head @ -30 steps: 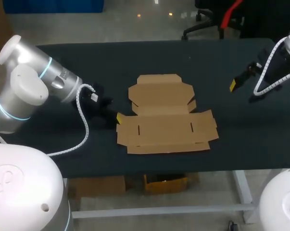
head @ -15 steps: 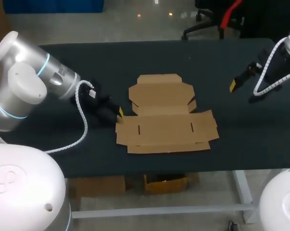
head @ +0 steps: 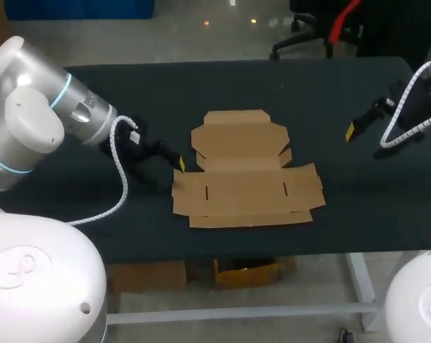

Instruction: Assemble the packaging by folding the flat box into shape, placing the metal phone stand inside, and closing the box properly

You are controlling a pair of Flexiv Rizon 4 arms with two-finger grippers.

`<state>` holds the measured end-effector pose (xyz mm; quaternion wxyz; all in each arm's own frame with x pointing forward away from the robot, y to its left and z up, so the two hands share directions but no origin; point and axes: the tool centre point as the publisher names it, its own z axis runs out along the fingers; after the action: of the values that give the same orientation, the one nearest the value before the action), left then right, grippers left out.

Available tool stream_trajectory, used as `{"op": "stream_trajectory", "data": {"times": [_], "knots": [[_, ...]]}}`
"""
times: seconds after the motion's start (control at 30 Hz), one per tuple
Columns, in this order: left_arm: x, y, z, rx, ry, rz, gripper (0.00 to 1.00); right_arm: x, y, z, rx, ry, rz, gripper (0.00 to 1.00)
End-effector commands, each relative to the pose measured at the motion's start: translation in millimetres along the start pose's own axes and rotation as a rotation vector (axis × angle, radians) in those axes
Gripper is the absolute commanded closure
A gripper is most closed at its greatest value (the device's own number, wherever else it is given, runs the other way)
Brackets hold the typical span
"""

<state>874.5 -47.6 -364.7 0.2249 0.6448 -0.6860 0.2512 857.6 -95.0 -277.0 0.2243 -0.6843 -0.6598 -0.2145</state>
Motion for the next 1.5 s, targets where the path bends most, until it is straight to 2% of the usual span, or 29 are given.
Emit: {"op": "stream_trajectory", "data": {"times": [0.03,0.33,0.4,0.63,0.73,0.83,0.9,1.0,1.03,1.1,1.33,1.37,1.43,1.5], "knots": [[-1.6,-1.1,2.0,0.0,0.006,-0.013,0.0,-0.8,-2.8,-0.7,-0.003,0.003,0.001,0.0],[5.9,22.7,-23.8,0.043,-0.043,-0.079,0.0,-1.8,-18.0,-3.5,0.004,-0.001,0.036,0.0],[6.8,29.1,-31.7,0.053,-0.047,-0.089,0.1,-2.4,-22.0,-4.4,0.01,-0.005,0.047,0.0],[11.6,49.9,-48.5,0.086,-0.091,-0.132,0.07,-4.1,-34.1,-6.1,0.026,-0.016,0.074,0.0],[13.2,54.8,-52.0,0.091,-0.111,-0.167,0.13,-4.1,-36.7,-7.3,0.029,-0.027,0.087,0.0],[15.8,60.1,-55.0,0.1,-0.119,-0.175,0.21,-4.8,-39.3,-8.9,0.027,-0.027,0.09,0.0],[18.0,63.5,-57.6,0.105,-0.119,-0.176,0.34,-6.0,-40.9,-10.2,0.026,-0.027,0.094,0.0],[20.2,66.2,-60.1,0.113,-0.128,-0.182,0.4,-6.4,-43.0,-12.0,0.019,-0.033,0.096,0.0],[21.2,67.5,-61.2,0.115,-0.131,-0.181,0.51,-6.5,-43.9,-13.2,0.012,-0.034,0.091,0.0],[23.0,68.8,-62.8,0.116,-0.134,-0.18,0.57,-6.2,-45.6,-14.6,0.001,-0.039,0.082,0.0],[28.8,70.0,-68.1,0.113,-0.156,-0.191,0.58,-9.1,-50.5,-18.3,-0.009,-0.044,0.079,0.0],[31.0,70.0,-69.6,0.114,-0.162,-0.193,0.62,-8.7,-52.0,-19.6,-0.01,-0.053,0.074,0.0],[33.2,70.6,-71.9,0.106,-0.171,-0.196,0.81,-8.7,-54.0,-21.5,-0.006,-0.066,0.06,0.0],[35.9,71.1,-72.8,0.106,-0.194,-0.203,0.87,-7.6,-57.5,-23.0,-0.003,-0.087,0.044,0.0]]}}
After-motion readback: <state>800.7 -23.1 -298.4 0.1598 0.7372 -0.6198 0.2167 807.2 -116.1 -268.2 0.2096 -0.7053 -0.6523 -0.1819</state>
